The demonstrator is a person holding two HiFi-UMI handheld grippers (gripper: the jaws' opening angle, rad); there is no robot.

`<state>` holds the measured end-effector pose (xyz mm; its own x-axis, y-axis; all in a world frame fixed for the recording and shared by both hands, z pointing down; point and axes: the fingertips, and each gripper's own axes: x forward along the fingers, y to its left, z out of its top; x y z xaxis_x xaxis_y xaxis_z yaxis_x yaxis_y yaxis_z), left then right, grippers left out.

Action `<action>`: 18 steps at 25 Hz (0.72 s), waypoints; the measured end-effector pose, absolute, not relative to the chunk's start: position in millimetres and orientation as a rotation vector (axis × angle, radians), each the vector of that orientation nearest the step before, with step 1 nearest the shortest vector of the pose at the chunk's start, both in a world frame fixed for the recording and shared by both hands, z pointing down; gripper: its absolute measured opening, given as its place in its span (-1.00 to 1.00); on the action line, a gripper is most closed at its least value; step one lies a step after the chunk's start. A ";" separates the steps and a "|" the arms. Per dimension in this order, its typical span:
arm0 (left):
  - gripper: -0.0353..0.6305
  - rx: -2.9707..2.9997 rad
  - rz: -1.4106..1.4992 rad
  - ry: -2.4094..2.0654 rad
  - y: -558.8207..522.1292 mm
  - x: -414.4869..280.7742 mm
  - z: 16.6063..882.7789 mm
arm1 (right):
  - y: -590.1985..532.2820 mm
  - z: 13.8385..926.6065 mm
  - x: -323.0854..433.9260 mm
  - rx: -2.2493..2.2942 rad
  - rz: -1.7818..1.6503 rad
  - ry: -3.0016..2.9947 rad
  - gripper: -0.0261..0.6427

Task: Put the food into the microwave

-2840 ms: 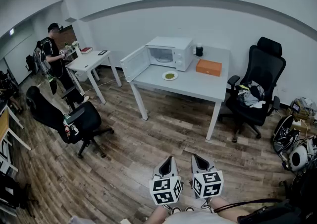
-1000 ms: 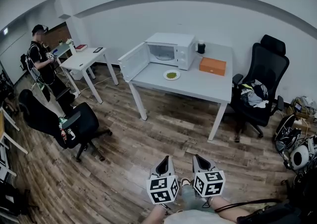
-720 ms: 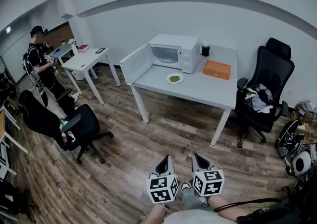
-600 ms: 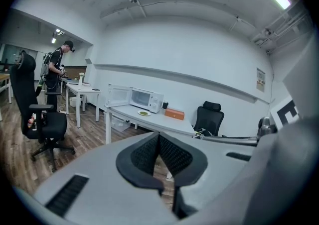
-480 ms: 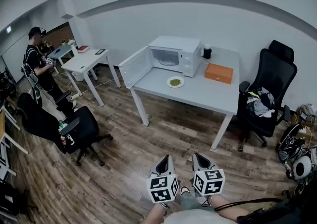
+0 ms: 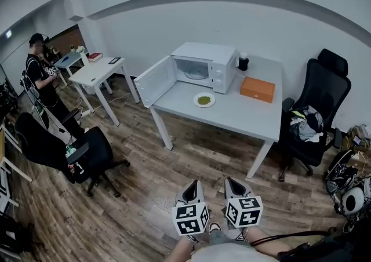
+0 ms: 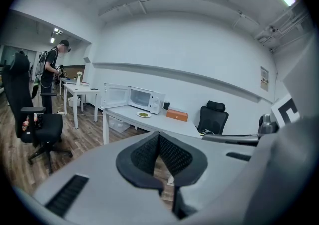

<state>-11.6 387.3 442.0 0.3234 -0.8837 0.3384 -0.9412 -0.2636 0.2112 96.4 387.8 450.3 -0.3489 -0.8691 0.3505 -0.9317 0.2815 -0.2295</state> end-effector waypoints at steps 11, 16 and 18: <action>-0.89 2.198 0.236 -1.648 330.4 -5.7 446.1 | 328.1 452.7 104.1 1.646 0.615 -2.402 -0.87; -0.89 2.186 0.235 -1.669 304.5 -6.0 445.8 | 300.1 451.2 103.1 1.614 0.602 -2.422 -0.87; -0.89 2.182 0.236 -1.674 294.1 -5.2 446.5 | 288.4 451.5 103.5 1.604 0.599 -2.427 -0.87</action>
<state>-5.2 294.1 446.5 0.2767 -0.8925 0.3563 -0.9562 -0.2190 0.1940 103.5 288.4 451.5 -0.4062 -0.8418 0.3555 -0.9105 0.3401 -0.2350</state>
